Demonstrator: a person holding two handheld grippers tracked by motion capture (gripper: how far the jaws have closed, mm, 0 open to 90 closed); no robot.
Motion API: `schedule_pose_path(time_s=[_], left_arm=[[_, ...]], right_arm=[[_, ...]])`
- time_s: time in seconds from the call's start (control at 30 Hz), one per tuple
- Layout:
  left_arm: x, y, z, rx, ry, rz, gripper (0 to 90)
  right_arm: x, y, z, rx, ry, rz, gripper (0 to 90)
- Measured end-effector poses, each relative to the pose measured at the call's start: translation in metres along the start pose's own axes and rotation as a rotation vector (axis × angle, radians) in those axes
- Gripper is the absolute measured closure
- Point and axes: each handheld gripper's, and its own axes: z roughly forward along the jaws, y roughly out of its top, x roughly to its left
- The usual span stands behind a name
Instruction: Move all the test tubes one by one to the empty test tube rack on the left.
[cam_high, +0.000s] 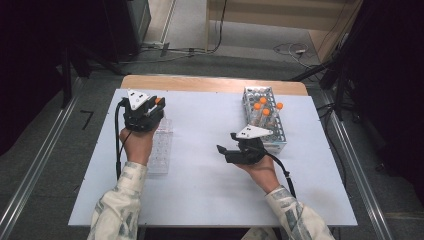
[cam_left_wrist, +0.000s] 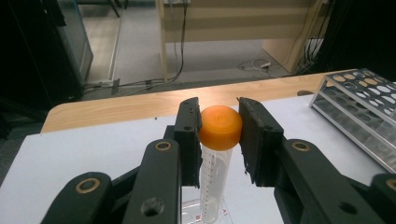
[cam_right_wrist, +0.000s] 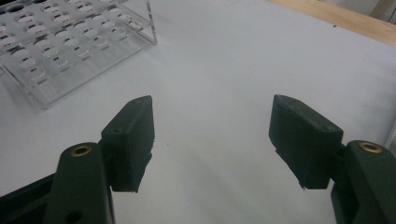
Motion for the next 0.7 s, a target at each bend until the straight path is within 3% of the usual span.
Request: schedule_pose_path(time_s=[0.7], left_arm=[[-0.003,-0.030,0.017,0.084,0.002,0.020,69.1]], right_arm=[[0.000,0.000,0.000,0.003,0.003,0.009,30.1]])
